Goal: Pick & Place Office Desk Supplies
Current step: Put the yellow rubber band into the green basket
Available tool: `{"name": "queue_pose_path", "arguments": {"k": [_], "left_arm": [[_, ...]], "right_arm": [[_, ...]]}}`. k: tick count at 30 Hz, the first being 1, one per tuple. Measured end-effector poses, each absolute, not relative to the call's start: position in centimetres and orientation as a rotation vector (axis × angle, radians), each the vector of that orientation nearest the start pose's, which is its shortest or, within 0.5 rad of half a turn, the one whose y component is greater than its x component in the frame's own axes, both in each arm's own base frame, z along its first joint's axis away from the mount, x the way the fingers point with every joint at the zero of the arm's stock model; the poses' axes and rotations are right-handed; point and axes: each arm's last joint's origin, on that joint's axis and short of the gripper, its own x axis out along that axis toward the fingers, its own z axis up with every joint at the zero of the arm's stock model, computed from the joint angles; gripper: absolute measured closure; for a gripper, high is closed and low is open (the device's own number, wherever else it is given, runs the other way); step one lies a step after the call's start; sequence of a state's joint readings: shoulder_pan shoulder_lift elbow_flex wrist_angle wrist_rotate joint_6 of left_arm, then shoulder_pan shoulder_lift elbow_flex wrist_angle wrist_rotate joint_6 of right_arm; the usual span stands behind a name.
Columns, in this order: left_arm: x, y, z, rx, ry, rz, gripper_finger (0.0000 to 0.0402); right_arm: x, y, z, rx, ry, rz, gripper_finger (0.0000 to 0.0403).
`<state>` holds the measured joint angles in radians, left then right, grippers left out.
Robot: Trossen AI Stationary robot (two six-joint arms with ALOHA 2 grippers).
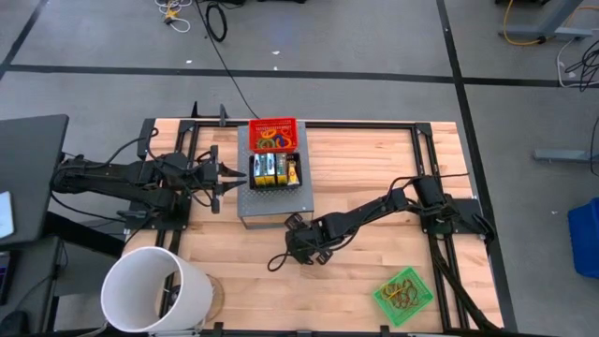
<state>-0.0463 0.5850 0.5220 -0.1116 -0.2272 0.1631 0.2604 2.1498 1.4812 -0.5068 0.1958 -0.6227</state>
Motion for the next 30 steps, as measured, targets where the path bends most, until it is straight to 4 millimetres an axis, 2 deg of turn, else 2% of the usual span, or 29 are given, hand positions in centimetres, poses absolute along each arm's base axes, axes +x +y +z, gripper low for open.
{"name": "queue_pose_path", "arguments": {"k": [4, 10, 21, 24, 28, 30], "left_arm": [[14.3, 0.0, 27.7, 0.186, 0.188, 0.166, 0.0318], [14.3, 0.0, 27.7, 0.187, 0.188, 0.166, 0.0318], [14.3, 0.0, 27.7, 0.185, 0.188, 0.166, 0.0318], [14.3, 0.0, 27.7, 0.185, 0.188, 0.166, 0.0318], [14.3, 0.0, 27.7, 0.188, 0.189, 0.166, 0.0318], [14.3, 0.0, 27.7, 0.188, 0.189, 0.166, 0.0318]], "right_arm": [[41.9, 10.5, 13.1, -0.833, 1.091, 0.406, 0.0228], [42.1, 10.5, 13.1, -0.858, 1.069, 0.422, 0.0245], [42.7, 8.9, 12.9, -0.804, 1.043, 0.481, 0.0256], [42.7, 9.0, 12.9, -0.809, 1.038, 0.513, 0.0294], [42.4, 9.7, 12.7, -0.822, 1.047, 0.547, 0.0381], [42.2, 10.1, 12.7, -0.839, 1.051, 0.545, 0.0393]]}}
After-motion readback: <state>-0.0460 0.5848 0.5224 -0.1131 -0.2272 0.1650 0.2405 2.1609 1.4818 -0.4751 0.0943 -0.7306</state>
